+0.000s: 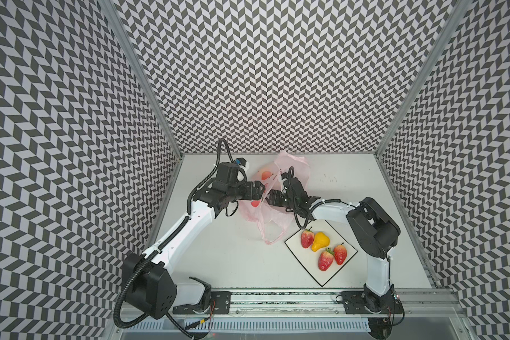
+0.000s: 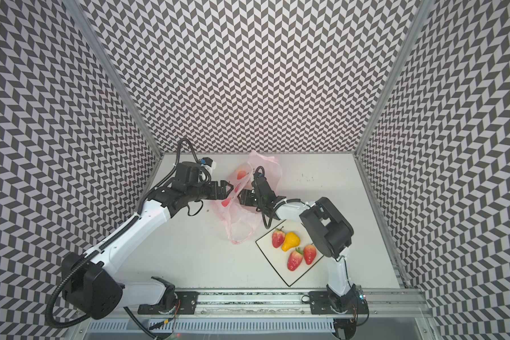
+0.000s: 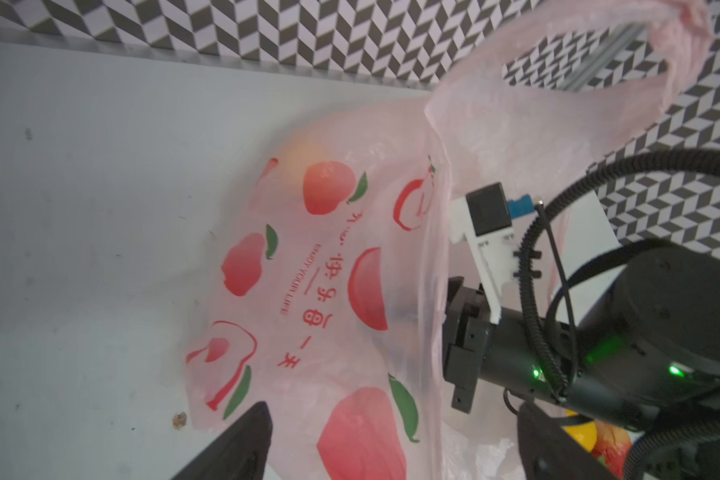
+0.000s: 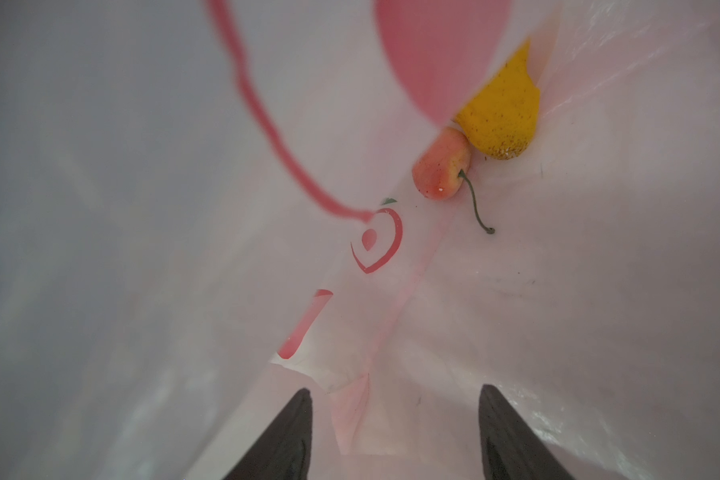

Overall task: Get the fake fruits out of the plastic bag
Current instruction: 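Raise the bag with the left gripper while the right gripper reaches inside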

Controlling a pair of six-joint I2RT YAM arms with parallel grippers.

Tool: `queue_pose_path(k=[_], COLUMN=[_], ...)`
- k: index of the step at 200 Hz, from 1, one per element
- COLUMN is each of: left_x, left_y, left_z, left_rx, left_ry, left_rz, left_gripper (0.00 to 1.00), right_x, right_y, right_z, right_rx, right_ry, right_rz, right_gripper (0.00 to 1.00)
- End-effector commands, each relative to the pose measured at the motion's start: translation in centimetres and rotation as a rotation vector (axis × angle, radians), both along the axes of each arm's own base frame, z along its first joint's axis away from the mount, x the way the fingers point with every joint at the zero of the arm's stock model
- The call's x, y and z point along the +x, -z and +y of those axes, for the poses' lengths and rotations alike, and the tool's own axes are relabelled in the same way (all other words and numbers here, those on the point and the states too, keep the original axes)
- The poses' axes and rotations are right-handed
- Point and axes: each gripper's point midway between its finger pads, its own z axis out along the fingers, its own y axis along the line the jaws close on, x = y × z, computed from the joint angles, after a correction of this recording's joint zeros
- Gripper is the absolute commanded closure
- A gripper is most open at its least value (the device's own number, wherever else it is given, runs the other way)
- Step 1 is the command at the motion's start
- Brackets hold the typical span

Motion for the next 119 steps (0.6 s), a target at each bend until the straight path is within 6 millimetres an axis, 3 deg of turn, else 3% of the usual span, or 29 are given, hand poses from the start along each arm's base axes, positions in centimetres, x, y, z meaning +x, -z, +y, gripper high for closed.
queue_pose_path(k=[1, 45, 119], left_x=[-1.3, -1.1, 1.4], left_y=[0.9, 3.2, 5.5], left_z=[-1.4, -1.9, -2.0], left_rx=[0.056, 0.139, 0.243], left_ry=[0.117, 0.168, 0.164], left_rz=[0.028, 0.05, 0.084], left_gripper=[0.07, 0.09, 0.32], right_x=[0.3, -0.1, 0.7], right_y=[-4.2, -5.1, -4.7], right_z=[0.2, 0.8, -1.8], right_rx=[0.129, 0.209, 0.172], right_ry=[-0.009, -0.042, 0.109], right_rz=[-0.075, -0.072, -0.044], right_gripper=[0.34, 0.31, 0.32])
